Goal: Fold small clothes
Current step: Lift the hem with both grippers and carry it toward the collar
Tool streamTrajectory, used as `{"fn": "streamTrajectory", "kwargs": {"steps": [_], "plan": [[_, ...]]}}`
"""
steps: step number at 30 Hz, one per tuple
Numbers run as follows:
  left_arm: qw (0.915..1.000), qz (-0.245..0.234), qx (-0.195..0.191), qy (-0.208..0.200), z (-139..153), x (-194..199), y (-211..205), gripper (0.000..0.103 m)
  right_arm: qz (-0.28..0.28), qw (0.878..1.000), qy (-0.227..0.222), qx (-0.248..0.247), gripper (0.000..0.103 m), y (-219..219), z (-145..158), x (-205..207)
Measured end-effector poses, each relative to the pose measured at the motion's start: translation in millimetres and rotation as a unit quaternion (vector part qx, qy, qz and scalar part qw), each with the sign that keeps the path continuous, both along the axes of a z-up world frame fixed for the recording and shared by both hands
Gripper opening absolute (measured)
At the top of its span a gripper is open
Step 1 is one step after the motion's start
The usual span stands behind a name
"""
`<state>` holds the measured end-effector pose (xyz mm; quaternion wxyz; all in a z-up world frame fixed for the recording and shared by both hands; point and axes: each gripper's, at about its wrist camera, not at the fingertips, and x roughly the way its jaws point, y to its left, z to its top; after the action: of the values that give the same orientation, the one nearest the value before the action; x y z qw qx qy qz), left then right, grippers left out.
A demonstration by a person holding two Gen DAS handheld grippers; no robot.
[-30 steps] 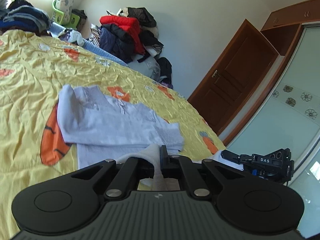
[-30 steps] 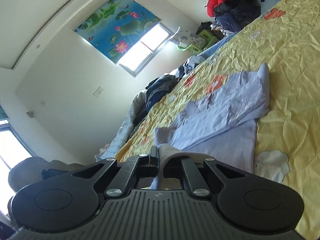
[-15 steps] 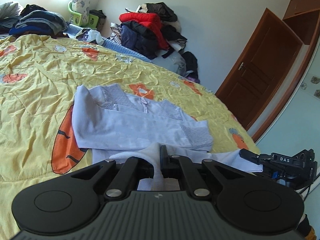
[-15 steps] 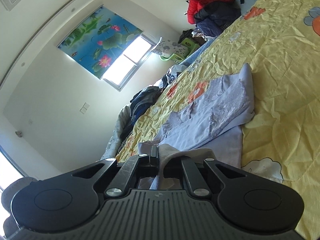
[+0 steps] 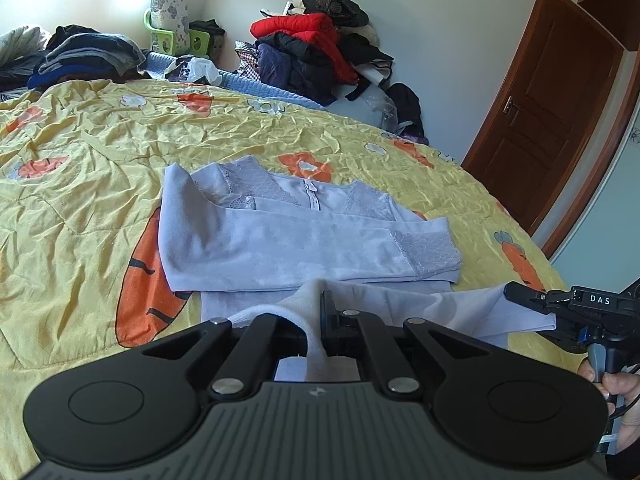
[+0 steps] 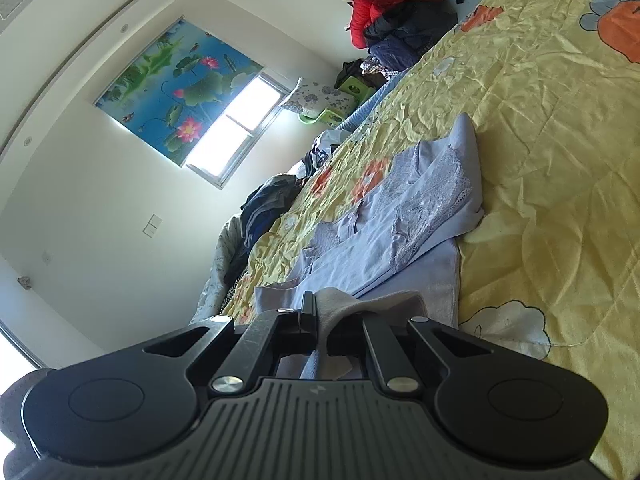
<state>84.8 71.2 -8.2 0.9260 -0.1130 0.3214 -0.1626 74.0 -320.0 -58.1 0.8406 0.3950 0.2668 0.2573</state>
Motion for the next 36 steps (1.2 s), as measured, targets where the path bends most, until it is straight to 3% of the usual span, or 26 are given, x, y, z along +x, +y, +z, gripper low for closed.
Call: {"fn": "streamTrajectory", "kwargs": {"steps": [6,19,36], "plan": [[1.0000,0.003,0.004,-0.003,3.0,3.8,-1.9,0.003,-0.003,1.000,0.003,0.003,0.009,1.2,-0.9,2.2],[0.9987,0.033,-0.035,-0.016,18.0,27.2,6.2,0.003,0.003,1.000,-0.025,-0.018,0.009,7.0,26.3,27.3],[0.9967,0.054,-0.062,-0.001,27.4,106.1,19.1,0.003,-0.012,1.000,-0.021,-0.012,0.009,13.7,31.5,106.9]]}}
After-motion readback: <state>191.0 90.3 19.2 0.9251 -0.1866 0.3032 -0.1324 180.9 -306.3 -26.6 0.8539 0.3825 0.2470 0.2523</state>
